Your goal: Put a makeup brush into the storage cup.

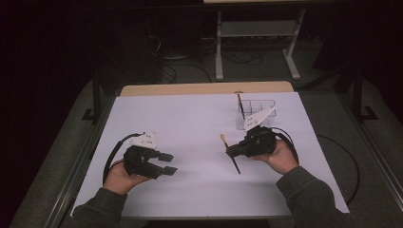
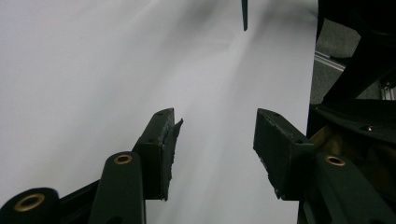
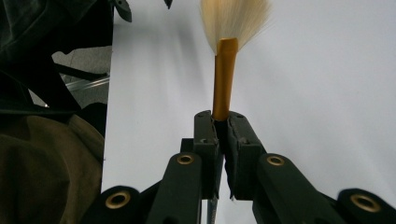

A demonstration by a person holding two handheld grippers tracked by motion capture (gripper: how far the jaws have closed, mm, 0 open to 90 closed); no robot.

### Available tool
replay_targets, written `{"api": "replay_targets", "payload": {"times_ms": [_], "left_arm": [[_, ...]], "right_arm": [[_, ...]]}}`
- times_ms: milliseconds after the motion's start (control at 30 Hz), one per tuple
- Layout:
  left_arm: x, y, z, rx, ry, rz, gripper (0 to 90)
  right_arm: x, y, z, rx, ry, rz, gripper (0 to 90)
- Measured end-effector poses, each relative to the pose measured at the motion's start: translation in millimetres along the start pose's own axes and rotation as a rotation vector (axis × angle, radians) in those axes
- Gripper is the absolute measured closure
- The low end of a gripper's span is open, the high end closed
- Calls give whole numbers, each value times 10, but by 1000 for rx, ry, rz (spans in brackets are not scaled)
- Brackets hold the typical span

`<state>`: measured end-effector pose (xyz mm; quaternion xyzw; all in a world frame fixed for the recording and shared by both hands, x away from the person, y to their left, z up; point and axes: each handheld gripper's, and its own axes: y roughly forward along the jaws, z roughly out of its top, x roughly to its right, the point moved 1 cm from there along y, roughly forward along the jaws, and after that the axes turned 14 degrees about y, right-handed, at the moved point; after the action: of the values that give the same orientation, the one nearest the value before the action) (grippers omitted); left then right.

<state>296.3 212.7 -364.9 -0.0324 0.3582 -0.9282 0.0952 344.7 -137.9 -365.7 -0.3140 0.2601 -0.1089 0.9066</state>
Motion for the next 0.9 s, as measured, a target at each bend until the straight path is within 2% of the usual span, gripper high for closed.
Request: {"api": "replay_targets", "payload": {"times_ms": [167,333,533,767,900], "left_arm": [[-6,-11,-60,-3,1,24,448],[17,-8,-120,15,-20,40,426],[45,-12,-162,18,-28,48,394],[65,-15,-208,18,-34,75,363],[85,12,-257,9,-40,91,351]], "right_arm": [[55,-32,10,6,2,1,831],[83,-72,42,9,9,-4,831],[128,-132,91,3,-5,-26,831],[146,-219,142,15,12,-35,831],[175,-267,165,16,-1,-61,831]]}}
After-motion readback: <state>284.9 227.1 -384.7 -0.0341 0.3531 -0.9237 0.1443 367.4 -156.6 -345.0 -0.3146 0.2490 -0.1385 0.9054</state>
